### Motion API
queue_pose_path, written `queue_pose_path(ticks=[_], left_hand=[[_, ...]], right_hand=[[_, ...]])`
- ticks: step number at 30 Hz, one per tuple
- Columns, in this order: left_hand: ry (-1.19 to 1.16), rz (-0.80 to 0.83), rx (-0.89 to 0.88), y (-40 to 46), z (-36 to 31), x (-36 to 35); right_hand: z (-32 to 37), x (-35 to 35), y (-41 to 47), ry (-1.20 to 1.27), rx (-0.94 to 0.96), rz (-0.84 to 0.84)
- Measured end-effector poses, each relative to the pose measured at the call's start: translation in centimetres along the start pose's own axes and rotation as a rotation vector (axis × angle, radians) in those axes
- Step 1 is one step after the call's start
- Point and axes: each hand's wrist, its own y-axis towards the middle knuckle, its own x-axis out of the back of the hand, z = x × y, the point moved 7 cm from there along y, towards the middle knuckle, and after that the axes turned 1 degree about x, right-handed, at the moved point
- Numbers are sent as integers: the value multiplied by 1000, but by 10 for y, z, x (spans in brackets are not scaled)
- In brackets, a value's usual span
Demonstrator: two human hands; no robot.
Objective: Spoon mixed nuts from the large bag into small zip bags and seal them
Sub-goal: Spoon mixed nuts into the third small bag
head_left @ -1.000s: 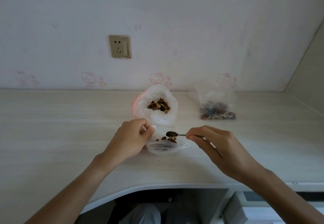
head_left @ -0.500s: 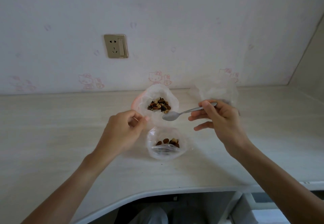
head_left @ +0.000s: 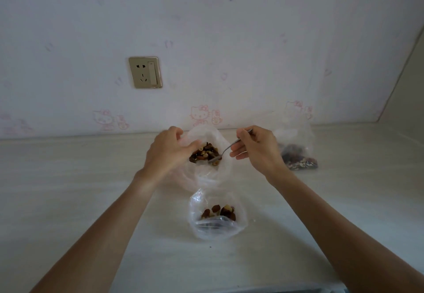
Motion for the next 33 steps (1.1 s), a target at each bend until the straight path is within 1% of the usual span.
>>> queue_pose_path(ticks=[4, 6, 9, 12, 14, 17, 20, 24, 27, 29, 31, 33], left_hand=[[38, 66, 22, 12, 5, -18], [33, 60, 7, 14, 7, -23], [-11, 14, -63, 13, 7, -24], [-54, 6, -159, 10, 6, -26], [-78, 6, -206, 9, 5, -28], [-105, 26, -238, 8, 3, -32], [-148, 42, -243, 7, 1, -34], [-239, 54, -238, 3, -2, -32], [-288, 53, -251, 1, -4, -31], [-298, 64, -252, 2, -3, -32], [-320, 83, -247, 3, 1, -34], [-358, 92, -243, 4, 4, -36]], right_hand=[[2, 8, 1, -176, 140, -120], [3, 11, -2, -218, 201, -158], [3, 9, -5, -277, 252, -150], [2, 3, -7, -297, 261, -108], [-1, -1, -8, -262, 231, -93], [-6, 0, -9, -201, 155, -114], [-11, 0, -10, -144, 92, -113], [-17, -6, -11, -103, 64, -73], [-22, -7, -11, -54, 18, -79], [-29, -8, -10, 31, -68, -72], [-37, -8, -10, 143, -192, -68], [-40, -6, -10, 199, -258, -73]])
